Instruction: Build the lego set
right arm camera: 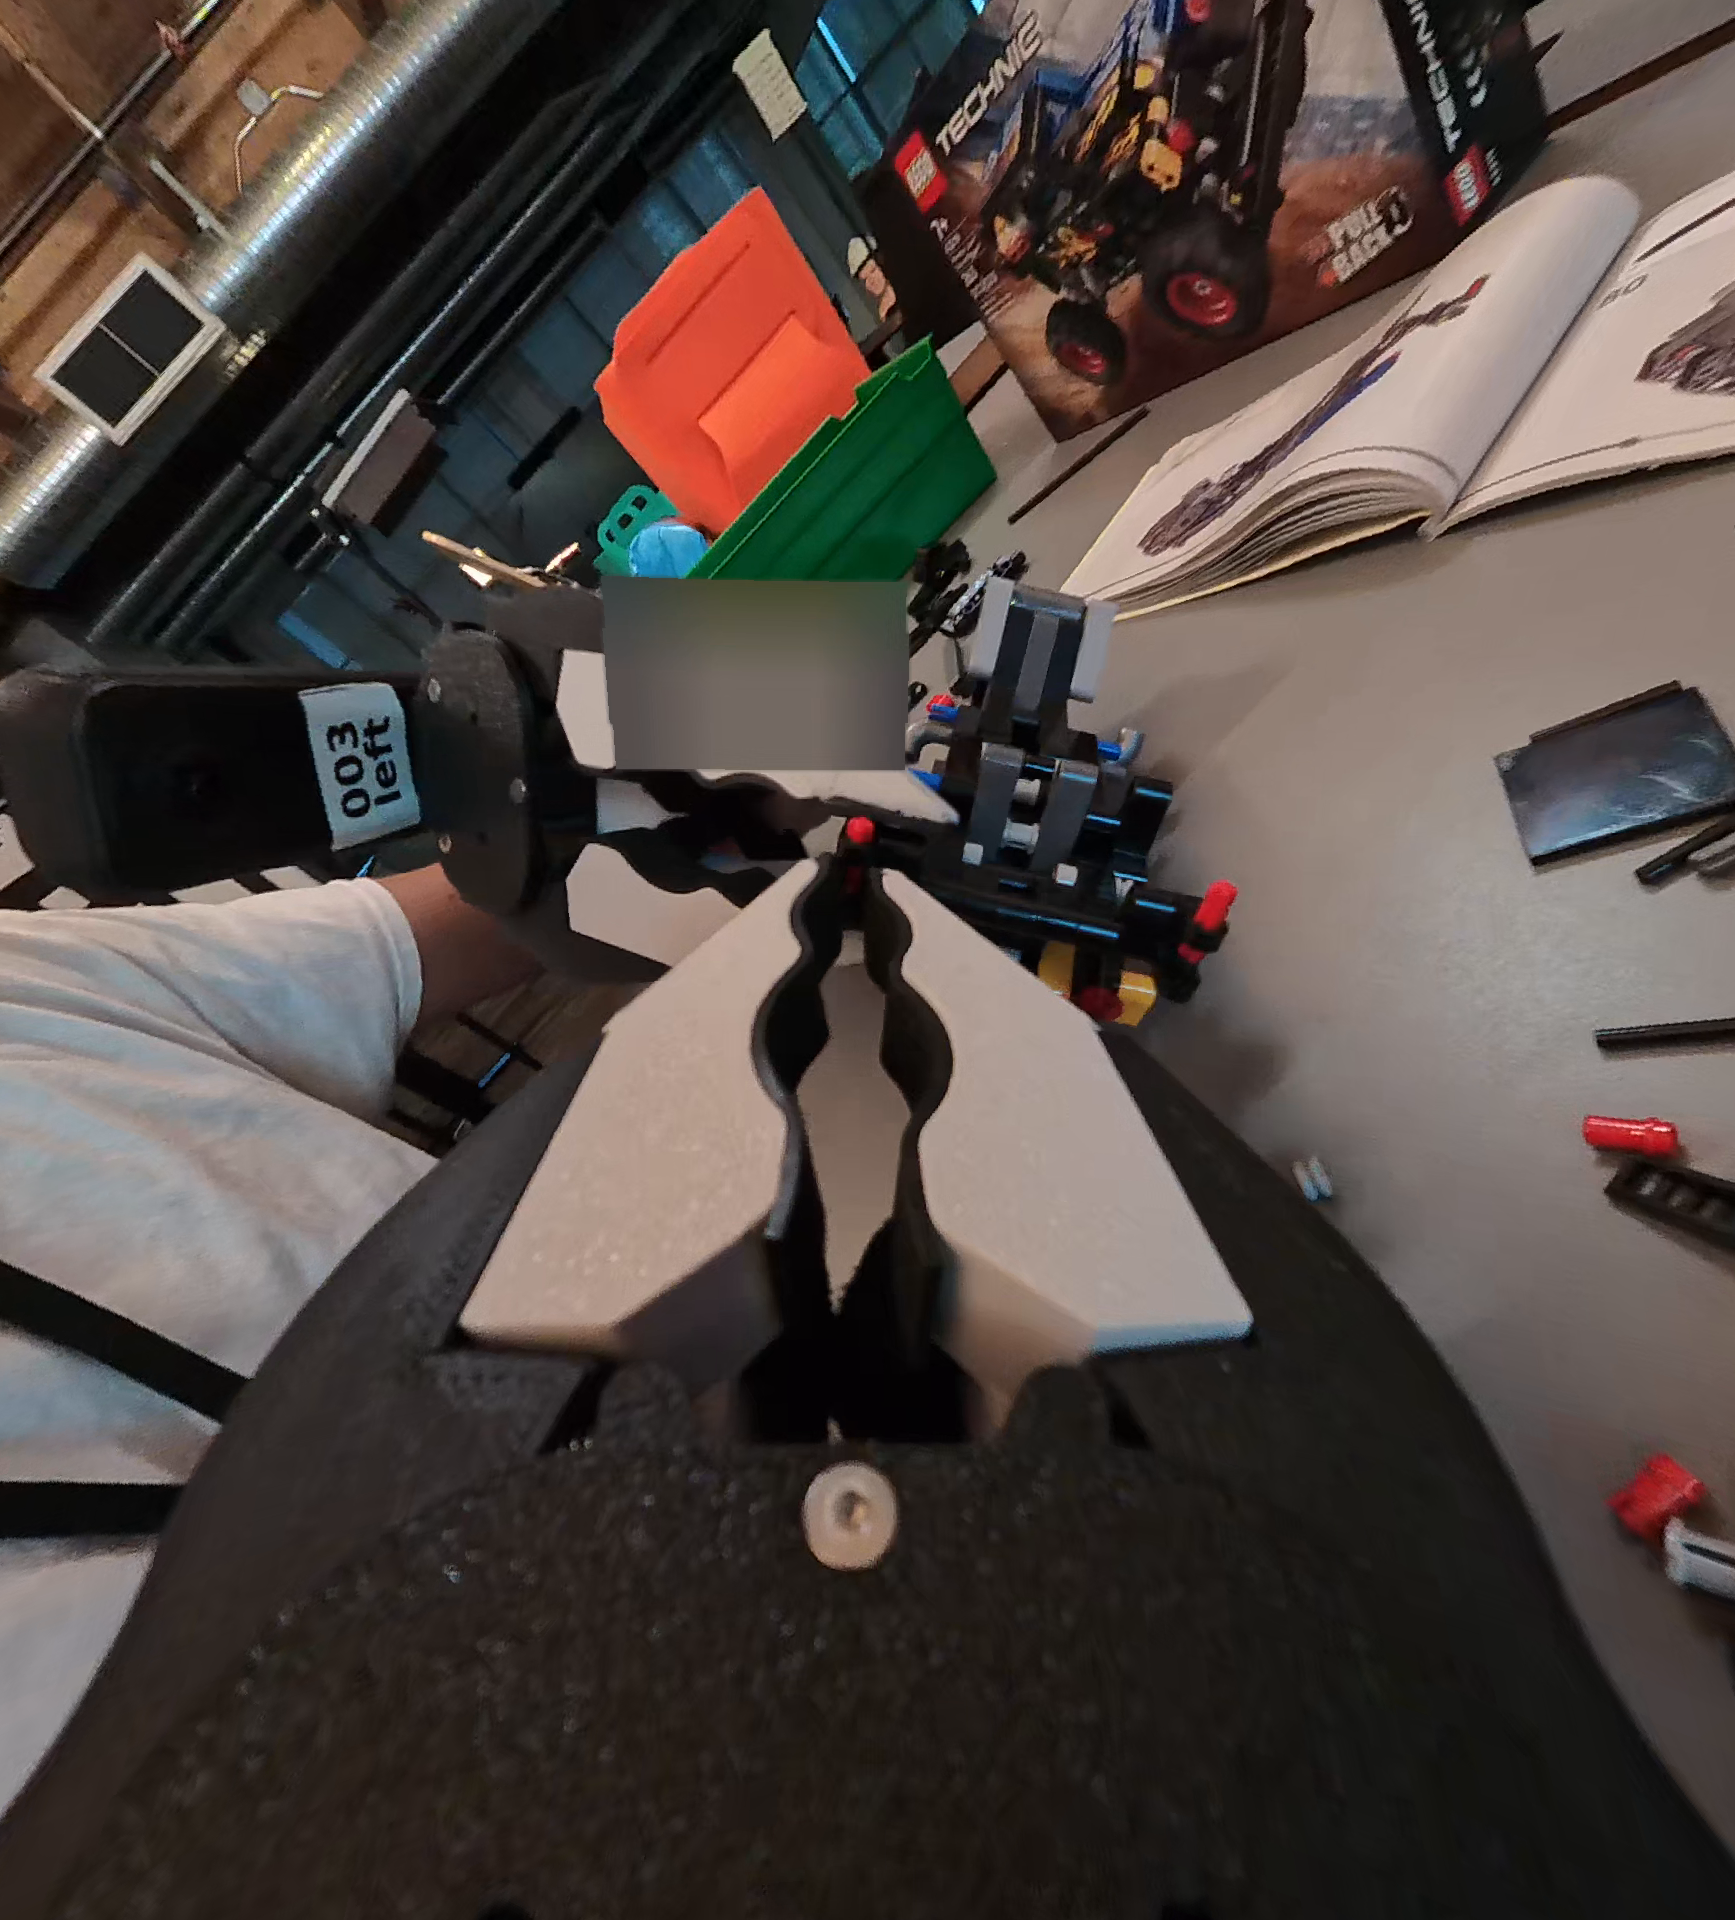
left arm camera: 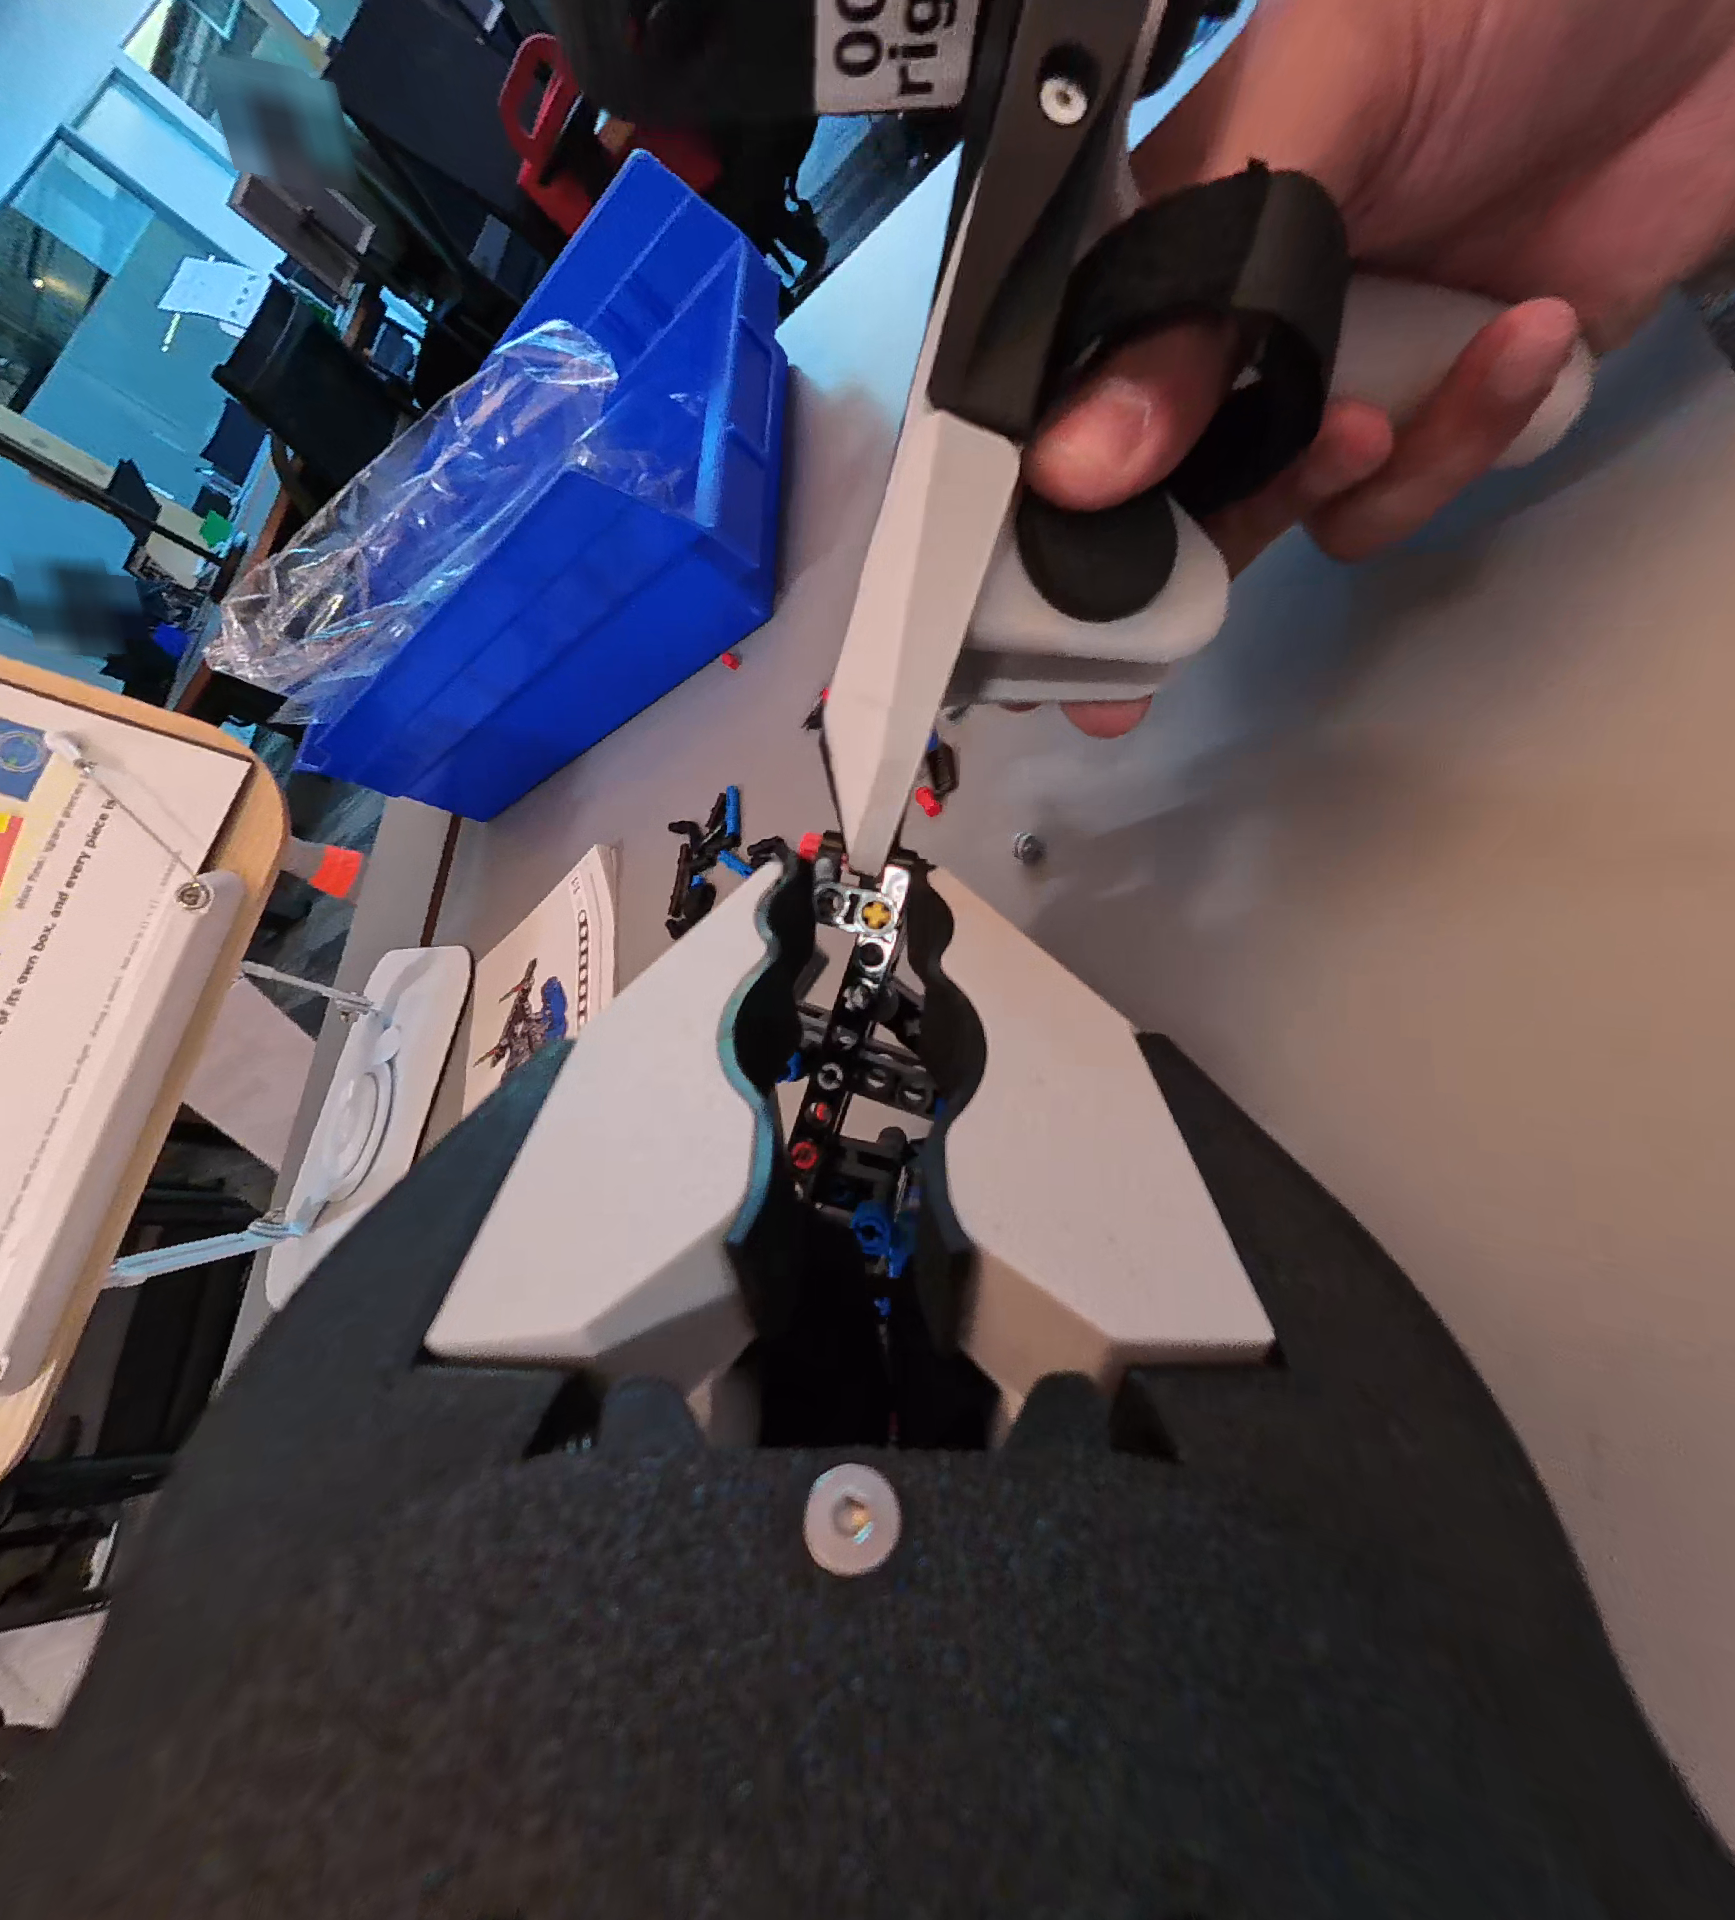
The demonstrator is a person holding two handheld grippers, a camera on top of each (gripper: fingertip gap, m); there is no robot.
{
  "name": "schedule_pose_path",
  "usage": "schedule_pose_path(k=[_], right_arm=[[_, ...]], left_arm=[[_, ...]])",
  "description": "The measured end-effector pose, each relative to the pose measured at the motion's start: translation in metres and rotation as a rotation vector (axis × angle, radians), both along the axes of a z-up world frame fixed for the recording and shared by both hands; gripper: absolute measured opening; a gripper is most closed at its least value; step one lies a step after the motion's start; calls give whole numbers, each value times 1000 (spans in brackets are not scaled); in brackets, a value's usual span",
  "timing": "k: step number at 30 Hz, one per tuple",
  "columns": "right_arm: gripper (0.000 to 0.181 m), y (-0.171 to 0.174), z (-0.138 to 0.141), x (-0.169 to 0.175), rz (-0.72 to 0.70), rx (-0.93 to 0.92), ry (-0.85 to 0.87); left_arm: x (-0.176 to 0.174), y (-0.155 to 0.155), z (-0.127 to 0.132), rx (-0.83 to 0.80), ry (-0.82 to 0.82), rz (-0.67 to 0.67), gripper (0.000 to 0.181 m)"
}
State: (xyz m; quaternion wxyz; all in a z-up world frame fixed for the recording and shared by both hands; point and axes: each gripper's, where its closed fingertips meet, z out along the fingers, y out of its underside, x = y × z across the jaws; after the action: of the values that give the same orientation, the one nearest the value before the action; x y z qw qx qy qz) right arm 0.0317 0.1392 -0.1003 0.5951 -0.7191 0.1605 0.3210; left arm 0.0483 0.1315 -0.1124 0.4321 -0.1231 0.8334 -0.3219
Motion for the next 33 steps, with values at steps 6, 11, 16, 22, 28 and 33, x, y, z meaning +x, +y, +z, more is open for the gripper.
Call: schedule_pose_path(k=[6,11,16,22,28,33], right_arm=[[1,3,2,4,-59,33,-2],[1,4,7,8,-137,74,-54],[2,7,7,6,-119,85,-83],[14,-4,25,-1,-5,129,-318],[17,-18,53,-13,36,152,-654],[19,-11,39,-21,95,43,-959]], left_arm=[[4,3,2,-6,-22,33,14],[6,5,6,-14,-45,58,15],[6,7,7,0,-36,32,15],[-6,0,18,35,-63,-61,15],[-25,-2,26,-26,34,-128,15],[-29,-7,24,-53,73,-162,15]])
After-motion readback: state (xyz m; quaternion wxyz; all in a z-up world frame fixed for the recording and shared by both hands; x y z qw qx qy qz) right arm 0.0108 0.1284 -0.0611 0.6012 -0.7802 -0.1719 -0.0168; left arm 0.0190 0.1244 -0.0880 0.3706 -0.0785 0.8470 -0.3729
